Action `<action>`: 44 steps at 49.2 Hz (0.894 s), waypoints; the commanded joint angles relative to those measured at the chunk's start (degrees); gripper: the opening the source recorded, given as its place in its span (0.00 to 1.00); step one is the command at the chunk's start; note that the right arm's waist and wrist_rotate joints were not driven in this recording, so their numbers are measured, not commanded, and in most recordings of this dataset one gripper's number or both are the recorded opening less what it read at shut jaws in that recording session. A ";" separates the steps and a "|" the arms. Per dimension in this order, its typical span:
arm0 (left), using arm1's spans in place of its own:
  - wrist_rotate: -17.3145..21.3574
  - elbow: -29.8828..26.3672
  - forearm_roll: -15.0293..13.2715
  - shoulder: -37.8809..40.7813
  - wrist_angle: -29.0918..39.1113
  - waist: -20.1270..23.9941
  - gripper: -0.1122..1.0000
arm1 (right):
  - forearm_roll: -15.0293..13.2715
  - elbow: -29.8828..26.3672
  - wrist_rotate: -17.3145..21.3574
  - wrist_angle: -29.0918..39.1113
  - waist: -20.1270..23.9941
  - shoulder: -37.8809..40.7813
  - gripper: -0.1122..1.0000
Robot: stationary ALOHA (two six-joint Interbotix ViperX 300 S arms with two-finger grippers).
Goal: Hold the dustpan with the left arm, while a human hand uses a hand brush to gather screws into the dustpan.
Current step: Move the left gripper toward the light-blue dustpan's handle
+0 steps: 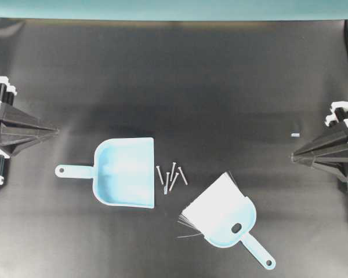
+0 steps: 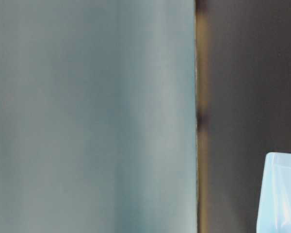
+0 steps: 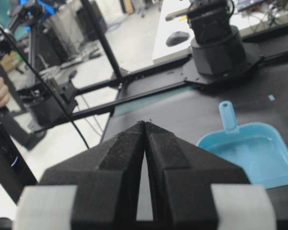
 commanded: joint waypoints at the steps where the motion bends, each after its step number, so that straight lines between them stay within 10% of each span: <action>1: -0.44 -1.41 2.37 0.70 2.20 -0.97 0.15 | 0.00 0.09 0.00 -0.09 0.00 0.35 0.13; 18: -2.81 -3.96 2.37 10.55 22.68 -2.64 0.10 | 0.00 5.45 -0.09 21.80 0.00 -4.31 0.10; 44: -3.78 -9.32 2.37 26.98 29.36 -4.22 0.10 | 0.00 11.60 -0.09 28.92 0.00 -15.47 0.10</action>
